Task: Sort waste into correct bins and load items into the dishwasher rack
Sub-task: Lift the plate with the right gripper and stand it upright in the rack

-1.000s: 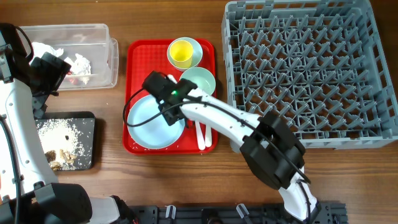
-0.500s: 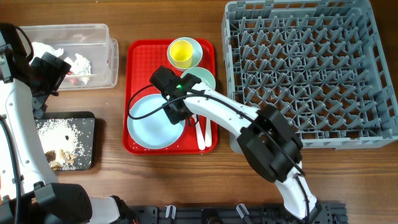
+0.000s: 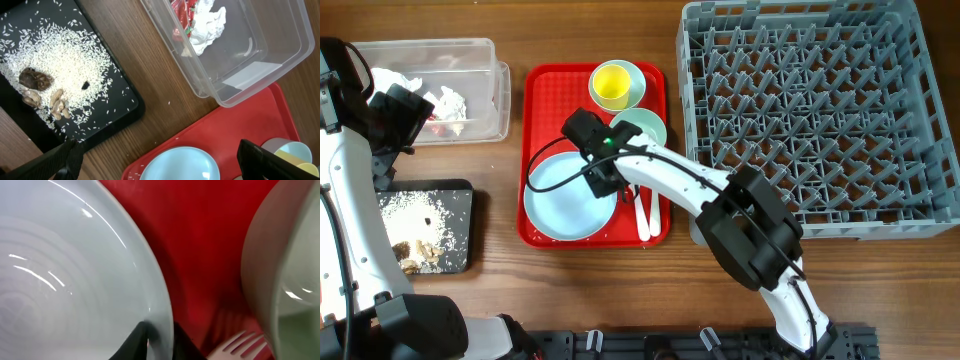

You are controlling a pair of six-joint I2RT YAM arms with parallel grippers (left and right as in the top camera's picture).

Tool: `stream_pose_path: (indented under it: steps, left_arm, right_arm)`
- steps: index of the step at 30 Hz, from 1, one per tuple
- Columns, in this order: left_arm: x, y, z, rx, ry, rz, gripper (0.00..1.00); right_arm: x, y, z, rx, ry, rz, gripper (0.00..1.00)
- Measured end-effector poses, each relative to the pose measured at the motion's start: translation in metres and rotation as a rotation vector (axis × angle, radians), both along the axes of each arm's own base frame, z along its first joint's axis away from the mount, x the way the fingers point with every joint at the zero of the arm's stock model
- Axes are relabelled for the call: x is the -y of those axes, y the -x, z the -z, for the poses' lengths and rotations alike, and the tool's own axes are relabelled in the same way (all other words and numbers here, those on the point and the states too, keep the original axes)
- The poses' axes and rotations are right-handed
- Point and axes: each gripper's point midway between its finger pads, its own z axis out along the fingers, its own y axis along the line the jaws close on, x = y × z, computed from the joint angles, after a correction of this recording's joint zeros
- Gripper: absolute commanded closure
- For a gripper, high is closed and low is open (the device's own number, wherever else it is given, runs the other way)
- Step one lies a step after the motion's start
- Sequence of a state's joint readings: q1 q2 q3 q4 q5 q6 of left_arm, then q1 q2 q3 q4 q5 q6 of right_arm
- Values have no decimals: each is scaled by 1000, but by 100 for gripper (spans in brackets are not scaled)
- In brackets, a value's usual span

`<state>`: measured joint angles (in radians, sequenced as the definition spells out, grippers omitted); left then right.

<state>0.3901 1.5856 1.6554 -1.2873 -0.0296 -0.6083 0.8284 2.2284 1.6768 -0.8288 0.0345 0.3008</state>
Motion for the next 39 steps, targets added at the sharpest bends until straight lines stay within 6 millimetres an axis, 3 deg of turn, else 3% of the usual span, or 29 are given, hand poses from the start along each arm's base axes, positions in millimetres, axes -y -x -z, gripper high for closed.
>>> stream_pose_path:
  steps: [3, 6, 9, 13, 15, 16, 18, 21, 24, 25, 28, 32, 34, 39]
  left_arm:
    - [0, 0, 0, 0, 0, 0, 0]
    - [0, 0, 0, 0, 0, 0, 0]
    - [0, 0, 0, 0, 0, 0, 0]
    - [0, 0, 0, 0, 0, 0, 0]
    - [0, 0, 0, 0, 0, 0, 0]
    - [0, 0, 0, 0, 0, 0, 0]
    - [0, 0, 0, 0, 0, 0, 0]
    - [0, 0, 0, 0, 0, 0, 0]
    - [0, 0, 0, 0, 0, 0, 0]
    - [0, 0, 0, 0, 0, 0, 0]
    - [0, 0, 0, 0, 0, 0, 0]
    - [0, 0, 0, 0, 0, 0, 0]
    - [0, 0, 0, 0, 0, 0, 0]
    - [0, 0, 0, 0, 0, 0, 0]
  right_arm:
    - [3, 2, -2, -12, 8, 16, 96]
    - [3, 0, -8, -15, 0, 22, 96]
    - [4, -8, -28, 10, -28, 34, 96]
    - [11, -35, -89, 112, -126, 81, 96]
    - [24, -51, -135, 192, -190, 116, 96]
    - [39, -62, -168, 267, -219, 150, 96]
    - [63, -74, -207, 366, -236, 207, 96]
    - [124, -96, -273, 568, -221, 359, 96]
    - [182, -110, -302, 699, -141, 537, 96]
    - [224, -119, -308, 769, -41, 660, 96]
    - [252, -133, -307, 833, 29, 775, 96]
    - [289, -159, -278, 877, 187, 893, 96]
    - [299, -171, -259, 890, 265, 924, 96]
    - [301, -183, -216, 859, 387, 909, 96]
